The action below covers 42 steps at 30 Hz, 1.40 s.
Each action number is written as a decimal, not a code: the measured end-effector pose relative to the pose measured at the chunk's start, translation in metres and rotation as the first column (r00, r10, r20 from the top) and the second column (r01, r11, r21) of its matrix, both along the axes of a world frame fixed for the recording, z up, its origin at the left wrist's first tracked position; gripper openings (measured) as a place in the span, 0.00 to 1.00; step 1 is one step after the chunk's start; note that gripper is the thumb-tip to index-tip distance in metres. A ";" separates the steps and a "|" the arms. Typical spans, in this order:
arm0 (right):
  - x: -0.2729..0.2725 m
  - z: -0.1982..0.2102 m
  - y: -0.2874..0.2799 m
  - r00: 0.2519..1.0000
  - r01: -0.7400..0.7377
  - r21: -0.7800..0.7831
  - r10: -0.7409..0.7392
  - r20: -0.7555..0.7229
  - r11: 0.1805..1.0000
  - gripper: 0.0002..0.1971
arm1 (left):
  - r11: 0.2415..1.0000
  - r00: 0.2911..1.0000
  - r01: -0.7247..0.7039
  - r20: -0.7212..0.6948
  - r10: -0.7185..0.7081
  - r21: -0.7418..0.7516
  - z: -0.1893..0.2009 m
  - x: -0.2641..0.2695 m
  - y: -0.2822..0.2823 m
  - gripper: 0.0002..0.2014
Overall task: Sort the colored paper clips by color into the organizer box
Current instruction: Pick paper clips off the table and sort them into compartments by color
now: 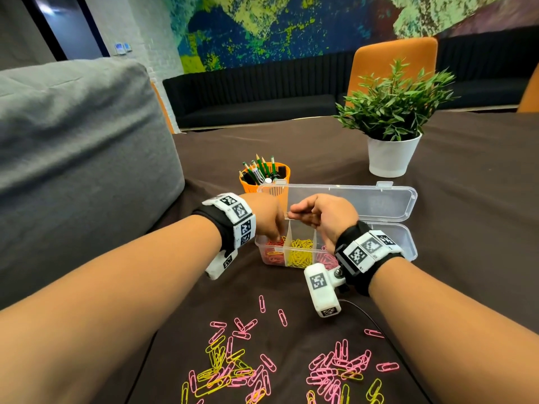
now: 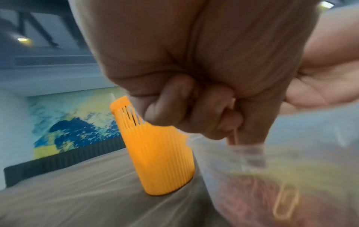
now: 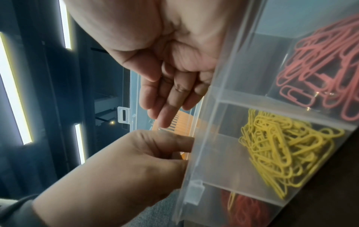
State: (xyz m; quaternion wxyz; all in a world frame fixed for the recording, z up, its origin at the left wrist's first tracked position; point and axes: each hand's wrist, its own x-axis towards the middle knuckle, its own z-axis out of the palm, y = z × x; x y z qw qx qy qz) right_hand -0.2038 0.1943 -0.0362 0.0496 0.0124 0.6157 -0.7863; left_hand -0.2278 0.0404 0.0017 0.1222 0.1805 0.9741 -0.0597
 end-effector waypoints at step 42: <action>0.029 -0.019 0.115 0.883 -0.058 0.874 0.434 -0.181 0.482 0.08 | 0.997 0.994 -0.079 0.072 0.077 0.026 -0.029 -0.002 0.001 0.07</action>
